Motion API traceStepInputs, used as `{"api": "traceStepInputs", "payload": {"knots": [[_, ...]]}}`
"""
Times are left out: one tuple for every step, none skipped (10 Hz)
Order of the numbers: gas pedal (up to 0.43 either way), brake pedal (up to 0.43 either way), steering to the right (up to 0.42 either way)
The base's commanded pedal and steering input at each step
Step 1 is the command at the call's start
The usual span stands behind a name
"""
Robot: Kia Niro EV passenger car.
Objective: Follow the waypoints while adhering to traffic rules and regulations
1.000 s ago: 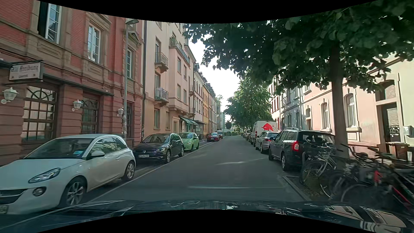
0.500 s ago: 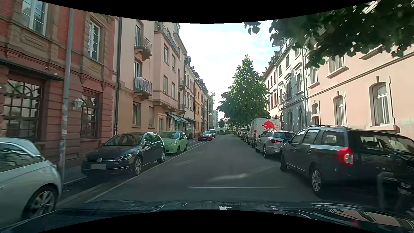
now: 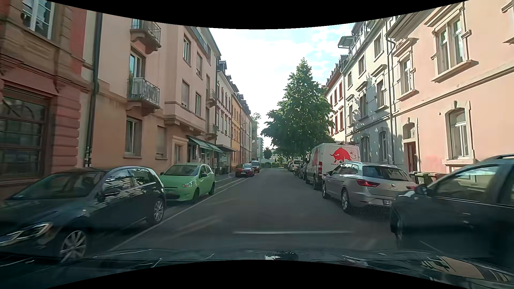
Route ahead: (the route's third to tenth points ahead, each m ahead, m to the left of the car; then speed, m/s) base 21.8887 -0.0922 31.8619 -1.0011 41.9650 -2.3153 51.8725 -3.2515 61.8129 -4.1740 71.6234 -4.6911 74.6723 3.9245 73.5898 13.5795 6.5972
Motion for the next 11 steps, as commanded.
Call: {"api": "traceStepInputs", "payload": {"knots": [[0.228, 0.000, 0.037], [0.228, 0.000, 0.037], [0.228, 0.000, 0.034], [0.228, 0.000, 0.031], [0.228, 0.000, 0.027], [0.220, 0.000, 0.023], [0.197, 0.000, 0.021], [0.197, 0.000, 0.020], [0.197, 0.000, 0.017], [0.197, 0.000, 0.013], [0.197, 0.000, 0.009]]}}
